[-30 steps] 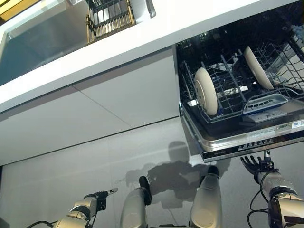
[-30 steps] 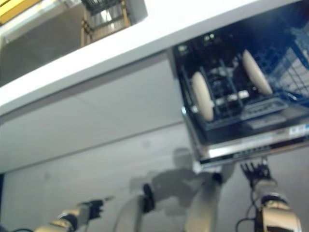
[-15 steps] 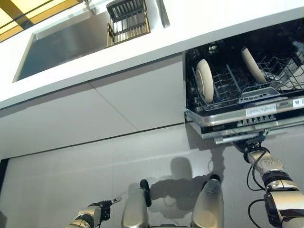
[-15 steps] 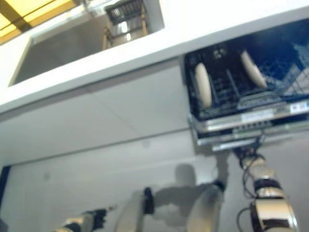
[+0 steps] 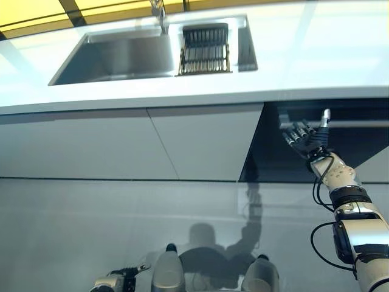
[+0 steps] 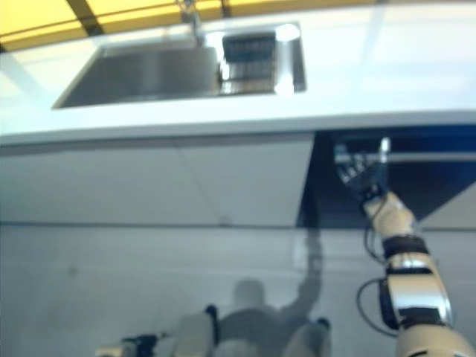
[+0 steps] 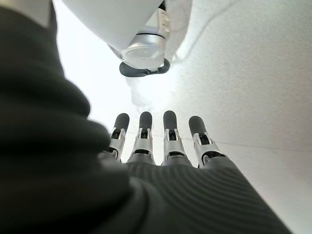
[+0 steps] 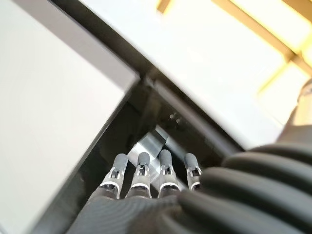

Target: Take plates into dishwasher

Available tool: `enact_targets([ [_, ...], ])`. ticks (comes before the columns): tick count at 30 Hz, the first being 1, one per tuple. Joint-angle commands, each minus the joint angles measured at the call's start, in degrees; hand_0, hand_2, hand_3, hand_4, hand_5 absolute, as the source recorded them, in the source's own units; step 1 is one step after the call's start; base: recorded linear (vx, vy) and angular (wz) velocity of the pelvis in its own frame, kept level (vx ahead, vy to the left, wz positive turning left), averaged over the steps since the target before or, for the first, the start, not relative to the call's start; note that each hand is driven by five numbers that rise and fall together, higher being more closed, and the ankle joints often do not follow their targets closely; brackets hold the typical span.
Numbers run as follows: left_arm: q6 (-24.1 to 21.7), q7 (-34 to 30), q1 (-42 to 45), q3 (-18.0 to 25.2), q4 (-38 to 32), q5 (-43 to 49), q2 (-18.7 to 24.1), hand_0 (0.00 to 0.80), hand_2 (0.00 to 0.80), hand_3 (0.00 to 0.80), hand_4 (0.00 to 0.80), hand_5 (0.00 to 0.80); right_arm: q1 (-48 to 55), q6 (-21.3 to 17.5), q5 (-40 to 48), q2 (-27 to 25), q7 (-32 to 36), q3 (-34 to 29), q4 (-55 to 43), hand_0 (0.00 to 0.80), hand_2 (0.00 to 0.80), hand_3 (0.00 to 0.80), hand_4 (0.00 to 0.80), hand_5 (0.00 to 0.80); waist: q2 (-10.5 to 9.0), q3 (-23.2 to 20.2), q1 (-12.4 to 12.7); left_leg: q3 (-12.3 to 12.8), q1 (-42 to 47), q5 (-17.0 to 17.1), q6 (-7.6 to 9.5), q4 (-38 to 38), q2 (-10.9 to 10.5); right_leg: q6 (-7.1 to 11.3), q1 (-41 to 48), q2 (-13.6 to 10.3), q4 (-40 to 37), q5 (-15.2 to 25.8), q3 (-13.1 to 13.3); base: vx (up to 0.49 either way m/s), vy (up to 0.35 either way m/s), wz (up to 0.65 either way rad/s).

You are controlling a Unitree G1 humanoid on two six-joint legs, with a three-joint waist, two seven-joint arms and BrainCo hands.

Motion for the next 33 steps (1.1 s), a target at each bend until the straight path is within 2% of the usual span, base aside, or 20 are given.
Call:
enact_targets([
  [1, -0.90, -1.92, -1.67, -3.79, 2.24, 2.82, 2.29, 0.000, 0.000, 0.000, 0.000, 0.000, -0.27, 1.81, -15.11, -1.02, 3.93, 2.50, 2.84, 0.000, 0.000, 0.000, 0.000, 0.000, -2.04, -3.56, 0.50, 2.21, 2.64, 3.82, 2.46, -3.84, 0.05, -3.23, 3.29, 2.04, -6.32, 3.27, -0.02, 0.012, 0.036, -0.02],
  [4, -1.62, -2.41, -1.23, -3.69, 3.12, 3.47, 2.04, 0.000, 0.000, 0.000, 0.000, 0.000, 5.69, 1.00, -23.21, 0.63, 5.33, 5.00, 2.70, 0.000, 0.000, 0.000, 0.000, 0.000, -3.17, -5.31, -0.05, 3.11, 4.46, 5.73, 2.30, -9.27, -0.27, -2.29, 4.86, 2.37, -11.92, 6.16, -0.58, 0.008, 0.061, -0.16],
  [6, -2.34, -2.61, -0.78, -3.59, 3.79, 4.40, 1.61, 0.000, 0.000, 0.000, 0.000, 0.000, 11.35, 0.08, -27.60, 3.16, 3.96, 6.62, 1.04, 0.000, 0.000, 0.000, 0.000, 0.000, -3.88, -6.78, -0.75, 4.10, 5.91, 6.95, 2.14, -13.25, -0.56, -1.50, 5.92, 2.50, -16.00, 8.39, -1.10, 0.001, 0.086, -0.18],
  [9, -3.04, -2.94, -0.27, -3.87, 3.72, 6.01, 1.14, 0.000, 0.000, 0.000, 0.000, 0.000, 19.56, -3.05, -34.41, 5.23, 3.99, 8.38, 0.71, 0.000, 0.000, 0.000, 0.000, 0.000, -4.19, -8.66, -1.52, 5.27, 7.97, 8.47, 1.95, -18.24, -0.89, -0.55, 7.23, 2.79, -20.11, 10.56, -2.08, 0.005, 0.086, -0.11],
  [12, -3.73, -3.46, -0.47, -4.50, 3.64, 7.92, 0.81, 0.000, 0.000, 0.000, 0.000, 0.000, 25.58, -6.59, -40.19, 7.85, 2.98, 8.66, 2.52, 0.000, 0.000, 0.000, 0.000, 0.000, -4.26, -10.23, -2.04, 5.67, 8.31, 8.61, 1.97, -20.04, -1.15, -0.07, 7.09, 2.94, -20.94, 10.95, -2.52, -0.024, 0.102, -0.01],
  [13, -3.88, -3.98, -0.76, -4.84, 3.45, 7.98, 0.46, 0.000, 0.000, 0.000, 0.000, 0.000, 27.74, -7.75, -44.96, 9.86, 1.99, 9.57, 3.80, 0.000, 0.000, 0.000, 0.000, 0.000, -4.27, -10.79, -2.28, 5.64, 8.11, 8.32, 1.95, -20.04, -1.23, -0.09, 7.11, 3.06, -20.94, 10.79, -2.71, -0.042, 0.071, -0.06],
  [14, -3.69, -4.21, -0.96, -5.09, 3.50, 7.90, 0.14, 0.000, 0.000, 0.000, 0.000, 0.000, 29.21, -8.32, -45.76, 11.37, 1.04, 10.29, 4.92, 0.000, 0.000, 0.000, 0.000, 0.000, -4.36, -11.21, -2.39, 5.61, 8.11, 8.20, 2.13, -20.04, -1.36, -0.25, 7.32, 3.25, -20.94, 10.63, -2.75, -0.037, 0.071, -0.10],
  [19, -4.38, -5.65, 0.14, -4.33, 4.92, 9.53, -2.23, 0.000, 0.000, 0.000, 0.000, 0.000, 34.46, -6.92, -45.64, 19.25, -4.29, 10.42, 10.72, 0.000, 0.000, 0.000, 0.000, 0.000, -4.53, -12.12, -3.28, 6.14, 9.28, 7.56, 2.85, -20.04, -1.44, -0.78, 8.01, 3.72, -20.92, 10.12, -2.21, 0.013, 0.046, -0.04],
  [21, -4.77, -6.34, 0.23, -3.83, 5.43, 10.37, -3.24, 0.000, 0.000, 0.000, 0.000, 0.000, 35.31, -5.99, -44.78, 20.63, -4.47, 10.03, 12.62, 0.000, 0.000, 0.000, 0.000, 0.000, -4.39, -12.45, -3.39, 6.18, 9.45, 7.31, 2.92, -20.04, -1.41, -0.73, 8.17, 3.74, -20.94, 9.94, -2.02, 0.026, 0.047, -0.02],
  [22, -6.86, -7.37, 0.52, -3.99, 6.00, 12.46, -4.20, 0.000, 0.000, 0.000, 0.000, 0.000, 36.01, -4.19, -44.22, 22.05, -4.62, 9.30, 14.21, 0.000, 0.000, 0.000, 0.000, 0.000, -4.21, -12.71, -3.59, 6.29, 9.77, 7.12, 2.95, -20.04, -1.43, -0.78, 8.43, 3.74, -20.94, 9.77, -1.95, 0.032, 0.039, -0.03],
  [24, -8.48, -8.25, 0.68, -4.84, 6.10, 15.07, -5.09, 0.000, 0.000, 0.000, 0.000, 0.000, 36.57, -3.29, -47.04, 22.90, -4.98, 9.56, 15.32, 0.000, 0.000, 0.000, 0.000, 0.000, -4.06, -13.00, -3.72, 6.51, 10.17, 6.84, 3.03, -20.04, -1.44, -0.69, 8.77, 3.67, -20.94, 9.64, -1.97, 0.040, 0.035, -0.04],
  [26, -8.28, -8.14, 0.73, -5.90, 5.86, 13.92, -5.42, 0.000, 0.000, 0.000, 0.000, 0.000, 36.77, -2.91, -51.00, 23.07, -4.86, 11.02, 15.61, 0.000, 0.000, 0.000, 0.000, 0.000, -3.93, -13.12, -3.92, 6.72, 10.43, 6.73, 3.08, -20.04, -1.39, -0.56, 8.96, 3.60, -20.94, 9.54, -1.81, 0.024, 0.020, -0.04],
  [33, -7.29, -6.59, 0.34, -5.00, 5.47, 10.86, -4.81, 0.000, 0.000, 0.000, 0.000, 0.000, 36.79, -1.35, -52.46, 22.44, -6.32, 12.45, 15.30, 0.000, 0.000, 0.000, 0.000, 0.000, -4.13, -13.21, -3.97, 6.63, 11.42, 6.04, 3.36, -20.04, -1.58, -0.36, 9.73, 3.45, -20.94, 9.11, -1.67, 0.007, 0.001, -0.02],
])
